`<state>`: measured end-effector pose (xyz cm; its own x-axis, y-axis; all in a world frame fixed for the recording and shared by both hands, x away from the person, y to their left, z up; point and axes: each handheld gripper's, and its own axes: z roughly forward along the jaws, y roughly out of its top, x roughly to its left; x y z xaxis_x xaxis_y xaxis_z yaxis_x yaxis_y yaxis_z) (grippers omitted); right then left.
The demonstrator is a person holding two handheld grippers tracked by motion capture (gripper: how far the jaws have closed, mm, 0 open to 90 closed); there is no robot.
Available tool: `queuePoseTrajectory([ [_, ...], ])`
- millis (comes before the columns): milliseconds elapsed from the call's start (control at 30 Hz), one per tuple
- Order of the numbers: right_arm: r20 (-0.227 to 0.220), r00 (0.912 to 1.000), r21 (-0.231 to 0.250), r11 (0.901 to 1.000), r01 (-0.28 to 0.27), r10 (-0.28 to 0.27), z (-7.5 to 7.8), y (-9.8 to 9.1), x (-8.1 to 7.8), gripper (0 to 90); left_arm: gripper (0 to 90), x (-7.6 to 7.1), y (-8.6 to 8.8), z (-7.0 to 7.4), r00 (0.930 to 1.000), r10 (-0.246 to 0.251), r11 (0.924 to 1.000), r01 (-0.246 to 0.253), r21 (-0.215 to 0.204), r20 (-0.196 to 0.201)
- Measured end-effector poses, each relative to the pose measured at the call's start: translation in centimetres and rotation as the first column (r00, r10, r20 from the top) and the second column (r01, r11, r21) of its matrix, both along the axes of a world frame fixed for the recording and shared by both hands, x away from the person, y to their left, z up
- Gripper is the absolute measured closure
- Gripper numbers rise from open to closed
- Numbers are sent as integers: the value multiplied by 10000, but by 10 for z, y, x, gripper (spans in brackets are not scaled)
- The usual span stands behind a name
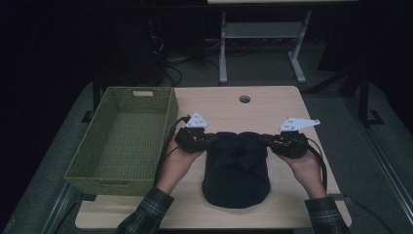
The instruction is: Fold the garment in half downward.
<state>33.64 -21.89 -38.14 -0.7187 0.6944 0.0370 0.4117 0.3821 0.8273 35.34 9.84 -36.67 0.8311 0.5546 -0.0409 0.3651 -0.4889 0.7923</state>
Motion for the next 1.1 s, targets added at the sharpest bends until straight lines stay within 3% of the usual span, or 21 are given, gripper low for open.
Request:
queuePoseTrajectory([
  [167, -132, 9999, 187, 9998, -108, 110, -6, -3, -9, 786, 786, -5, 0, -5, 9998, -84, 9996, 79, -282, -185],
  [800, -978, 9932, 272, 9978, -603, 627, -30, -4, -42, 748, 752, -33, 7, -21, 9925, -752, 9971, 735, -214, -962],
  [1100, -1221, 9882, 485, 9950, -871, 924, -34, -6, -55, 715, 731, -47, 10, -28, 9887, -783, 9969, 770, -146, -1279],
])
